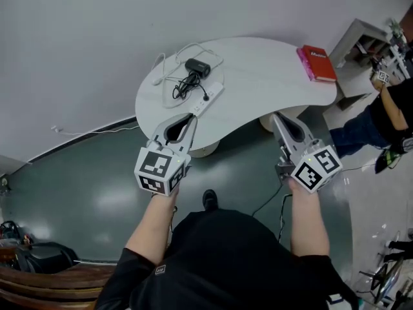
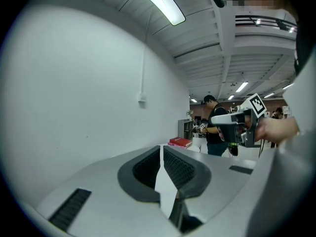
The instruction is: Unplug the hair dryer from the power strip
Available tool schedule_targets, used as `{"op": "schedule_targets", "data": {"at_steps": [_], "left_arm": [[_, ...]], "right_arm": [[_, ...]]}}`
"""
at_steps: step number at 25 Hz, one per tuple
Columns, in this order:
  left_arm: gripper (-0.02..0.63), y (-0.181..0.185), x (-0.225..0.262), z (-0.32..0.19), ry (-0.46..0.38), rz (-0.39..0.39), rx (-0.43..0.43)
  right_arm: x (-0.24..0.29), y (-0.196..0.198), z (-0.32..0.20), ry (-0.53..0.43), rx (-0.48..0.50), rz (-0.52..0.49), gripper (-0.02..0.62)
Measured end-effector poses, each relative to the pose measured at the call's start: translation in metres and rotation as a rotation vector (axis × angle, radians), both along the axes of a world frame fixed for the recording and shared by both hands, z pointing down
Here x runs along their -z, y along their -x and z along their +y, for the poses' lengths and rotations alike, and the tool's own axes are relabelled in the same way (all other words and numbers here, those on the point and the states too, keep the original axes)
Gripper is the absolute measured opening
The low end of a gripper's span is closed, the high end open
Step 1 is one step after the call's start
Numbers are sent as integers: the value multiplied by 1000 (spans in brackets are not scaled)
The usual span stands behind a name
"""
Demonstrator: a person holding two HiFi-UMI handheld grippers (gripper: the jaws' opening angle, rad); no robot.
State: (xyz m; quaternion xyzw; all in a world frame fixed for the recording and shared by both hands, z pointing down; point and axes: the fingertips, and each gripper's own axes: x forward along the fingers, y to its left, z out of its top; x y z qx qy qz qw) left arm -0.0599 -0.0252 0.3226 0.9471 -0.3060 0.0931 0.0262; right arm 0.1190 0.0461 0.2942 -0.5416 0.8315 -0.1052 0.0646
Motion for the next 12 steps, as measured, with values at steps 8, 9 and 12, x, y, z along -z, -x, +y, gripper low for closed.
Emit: {"op": "schedule_targets", "data": {"at_steps": [8, 9, 12], "left_arm": [[31, 27, -5, -41, 21, 45, -5], [31, 28, -7, -44, 25, 51, -4], [31, 27, -16, -54, 44, 57, 2]], "right_arm": [[-7, 30, -42, 53, 2, 25, 35], [-7, 31, -45, 58, 3, 29, 35], [-5, 30, -58, 61, 10, 37, 35]]}}
